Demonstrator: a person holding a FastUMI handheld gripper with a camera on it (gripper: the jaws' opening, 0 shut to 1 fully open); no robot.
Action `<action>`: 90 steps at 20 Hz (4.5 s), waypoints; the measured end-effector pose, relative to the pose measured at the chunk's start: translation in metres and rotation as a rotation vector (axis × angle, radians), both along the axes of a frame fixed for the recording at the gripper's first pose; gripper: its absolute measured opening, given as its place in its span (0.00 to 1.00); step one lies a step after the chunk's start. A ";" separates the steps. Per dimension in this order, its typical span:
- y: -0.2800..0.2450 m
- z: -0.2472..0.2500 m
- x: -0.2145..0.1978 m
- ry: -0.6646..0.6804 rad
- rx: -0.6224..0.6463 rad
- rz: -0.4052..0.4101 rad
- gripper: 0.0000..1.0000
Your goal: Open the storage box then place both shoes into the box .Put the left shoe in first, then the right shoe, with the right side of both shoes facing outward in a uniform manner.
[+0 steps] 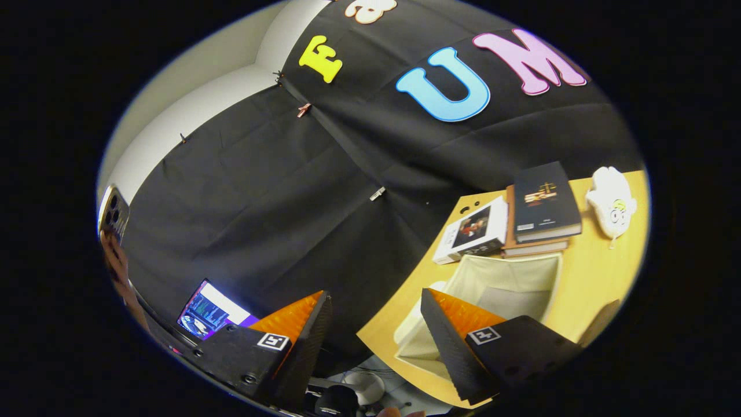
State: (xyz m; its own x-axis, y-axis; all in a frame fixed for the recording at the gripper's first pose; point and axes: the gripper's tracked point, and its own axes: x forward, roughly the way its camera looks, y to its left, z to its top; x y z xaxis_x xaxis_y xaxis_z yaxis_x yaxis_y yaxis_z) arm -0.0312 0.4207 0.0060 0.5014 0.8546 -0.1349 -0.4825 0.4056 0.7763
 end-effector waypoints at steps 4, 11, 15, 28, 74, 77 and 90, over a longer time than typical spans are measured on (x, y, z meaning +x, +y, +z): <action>-0.079 -0.041 -0.005 -0.031 -0.200 -0.078 0.96; -0.189 -0.155 -0.036 0.103 -0.503 -0.170 0.96; -0.229 -0.229 -0.055 0.251 -0.567 -0.209 0.95; -0.231 -0.379 -0.041 0.343 -0.772 -0.221 0.63; -0.023 -0.147 0.052 0.493 -0.525 -0.394 0.09; 0.005 -0.165 0.052 0.514 -0.571 -0.387 0.09; 0.074 -0.212 0.043 0.592 -0.624 -0.354 0.11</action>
State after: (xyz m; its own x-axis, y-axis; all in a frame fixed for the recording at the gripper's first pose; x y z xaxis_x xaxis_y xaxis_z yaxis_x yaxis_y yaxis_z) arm 0.0115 0.4942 -0.2056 0.4218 0.3511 -0.8359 0.1542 0.8808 0.4478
